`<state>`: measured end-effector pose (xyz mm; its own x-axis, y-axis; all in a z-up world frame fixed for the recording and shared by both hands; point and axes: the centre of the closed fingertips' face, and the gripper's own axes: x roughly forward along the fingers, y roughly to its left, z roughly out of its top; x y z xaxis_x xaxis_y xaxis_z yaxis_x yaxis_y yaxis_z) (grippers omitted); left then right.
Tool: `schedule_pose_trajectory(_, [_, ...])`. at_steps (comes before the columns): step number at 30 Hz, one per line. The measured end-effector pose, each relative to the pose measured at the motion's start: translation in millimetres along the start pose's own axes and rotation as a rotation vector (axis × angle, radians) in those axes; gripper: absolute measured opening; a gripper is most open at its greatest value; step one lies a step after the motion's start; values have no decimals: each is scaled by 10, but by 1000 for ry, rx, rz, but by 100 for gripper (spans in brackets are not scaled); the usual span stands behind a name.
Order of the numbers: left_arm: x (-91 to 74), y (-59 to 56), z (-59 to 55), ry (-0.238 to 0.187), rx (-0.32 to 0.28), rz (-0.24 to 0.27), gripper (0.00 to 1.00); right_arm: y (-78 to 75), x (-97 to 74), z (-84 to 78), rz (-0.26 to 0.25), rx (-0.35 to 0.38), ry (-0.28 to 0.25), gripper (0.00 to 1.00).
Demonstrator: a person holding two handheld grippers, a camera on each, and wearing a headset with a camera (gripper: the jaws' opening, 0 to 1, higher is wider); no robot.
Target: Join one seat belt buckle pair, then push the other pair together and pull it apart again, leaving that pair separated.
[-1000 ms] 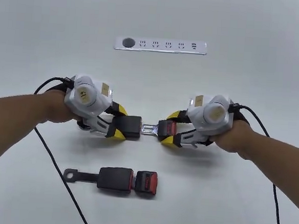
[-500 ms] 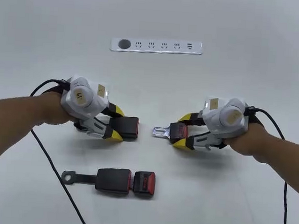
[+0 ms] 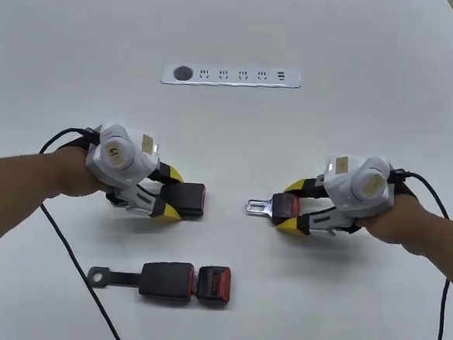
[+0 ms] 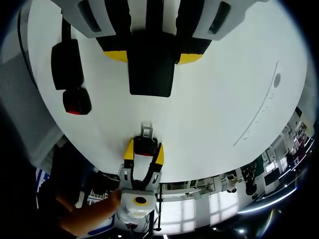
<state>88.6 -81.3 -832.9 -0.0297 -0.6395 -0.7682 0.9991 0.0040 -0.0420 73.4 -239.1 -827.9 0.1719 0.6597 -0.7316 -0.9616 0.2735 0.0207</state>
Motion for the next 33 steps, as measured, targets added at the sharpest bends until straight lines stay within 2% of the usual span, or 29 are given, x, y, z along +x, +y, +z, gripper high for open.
schedule_pose_trajectory(5, [0, -3, 1, 2, 3, -1, 35, -1, -66, -77, 0, 5, 7, 37])
schedule_pose_trajectory(11, [0, -7, 5, 0, 5, -1, 35, -82, -103, -191, -9, 19, 20, 37])
schedule_pose_trajectory(19, [-2, -13, 10, 5, 11, 0, 35, -114, -74, -195, -18, 26, 18, 38])
schedule_pose_trajectory(23, [3, -15, 16, 27, -1, 8, 36, -137, -61, -190, -16, 55, 13, 38])
schedule_pose_trajectory(25, [5, -24, 28, 33, -32, 7, 39, -109, -64, -195, -22, 65, 22, 38])
schedule_pose_trajectory(27, [-2, -17, 41, 24, -109, 17, 45, -136, -68, -201, -47, 86, 20, 41])
schedule_pose_trajectory(30, [-57, 27, 88, -5, -120, 43, 55, -172, -95, -142, -80, 164, -23, 51])
schedule_pose_trajectory(32, [-95, 48, 118, -23, -139, 62, 59, -173, -120, -101, -98, 169, -25, 57])
schedule_pose_trajectory(33, [-124, 60, 148, -42, -158, 77, 61, -166, -138, -34, -116, 172, -53, 60])
